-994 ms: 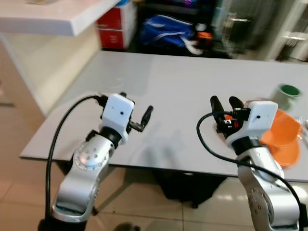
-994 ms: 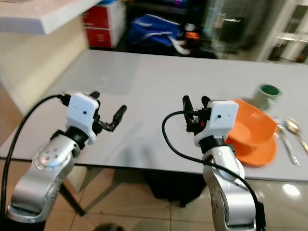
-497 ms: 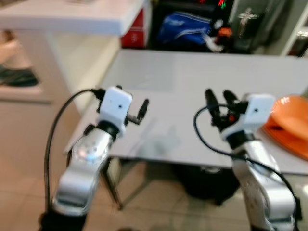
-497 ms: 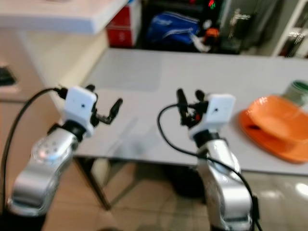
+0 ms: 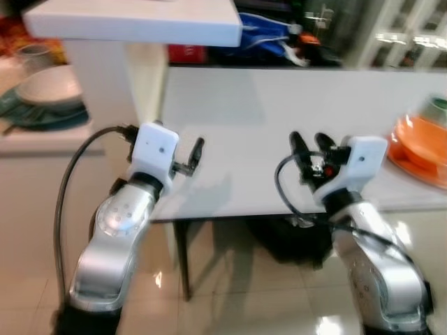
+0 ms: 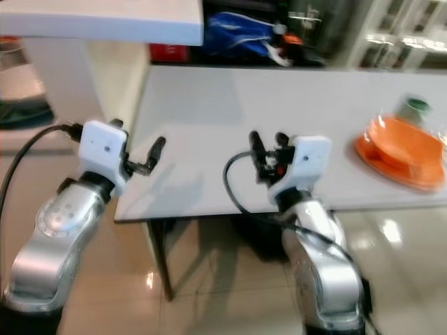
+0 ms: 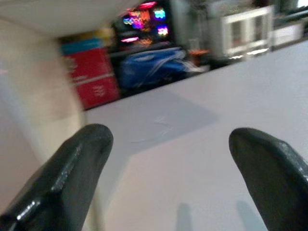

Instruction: Setting the table

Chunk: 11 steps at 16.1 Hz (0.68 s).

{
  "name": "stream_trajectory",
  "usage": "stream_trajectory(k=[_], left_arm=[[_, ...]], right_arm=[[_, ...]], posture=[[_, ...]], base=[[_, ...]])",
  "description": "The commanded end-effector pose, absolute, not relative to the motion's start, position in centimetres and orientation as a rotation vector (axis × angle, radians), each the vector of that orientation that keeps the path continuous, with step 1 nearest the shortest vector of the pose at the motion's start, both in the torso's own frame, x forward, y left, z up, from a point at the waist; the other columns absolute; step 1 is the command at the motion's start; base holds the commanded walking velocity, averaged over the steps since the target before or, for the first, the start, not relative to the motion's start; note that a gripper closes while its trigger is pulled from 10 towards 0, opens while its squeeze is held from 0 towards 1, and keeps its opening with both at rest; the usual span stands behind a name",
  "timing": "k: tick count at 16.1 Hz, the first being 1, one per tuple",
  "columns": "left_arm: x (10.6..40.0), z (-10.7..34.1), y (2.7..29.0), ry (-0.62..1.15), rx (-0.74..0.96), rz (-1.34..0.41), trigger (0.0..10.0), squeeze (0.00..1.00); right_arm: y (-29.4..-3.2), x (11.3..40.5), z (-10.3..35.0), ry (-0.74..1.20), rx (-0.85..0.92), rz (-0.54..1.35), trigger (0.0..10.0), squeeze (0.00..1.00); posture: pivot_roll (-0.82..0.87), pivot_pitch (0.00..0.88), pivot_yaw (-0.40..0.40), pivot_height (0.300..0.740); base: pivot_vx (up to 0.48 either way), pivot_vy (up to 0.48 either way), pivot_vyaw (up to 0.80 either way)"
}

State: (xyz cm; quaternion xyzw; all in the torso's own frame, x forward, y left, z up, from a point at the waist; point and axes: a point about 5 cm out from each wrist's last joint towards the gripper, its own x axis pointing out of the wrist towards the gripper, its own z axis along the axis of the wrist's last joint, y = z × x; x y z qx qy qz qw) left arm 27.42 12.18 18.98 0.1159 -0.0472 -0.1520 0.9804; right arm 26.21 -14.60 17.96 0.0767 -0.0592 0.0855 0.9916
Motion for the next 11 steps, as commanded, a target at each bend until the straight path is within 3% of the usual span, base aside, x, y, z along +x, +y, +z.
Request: stream_trajectory(k=[1, 3, 11], left_arm=[[27.47, 19.4, 12.67, -0.106, 0.249, -0.285, 10.0, 0.0], [27.42, 19.4, 12.73, -0.106, 0.25, -0.285, 10.0, 0.0], [27.5, 19.71, 12.93, -0.116, 0.255, -0.272, 10.0, 0.0]], right_arm=[[-14.38, 26.2, 18.15, -0.12, 0.165, 0.182, 10.0, 0.0], [-14.37, 26.12, 18.11, -0.119, 0.162, 0.18, 10.0, 0.0], [-14.09, 26.26, 18.39, -0.139, 0.145, 0.201, 10.0, 0.0]], posture=[[0.04, 0.005, -0.015, 0.74], [0.04, 0.005, -0.016, 0.74], [0.05, 0.002, -0.022, 0.74]], base=[[0.0, 0.48, -0.8], [0.0, 0.48, -0.8], [0.0, 0.48, 0.0]])
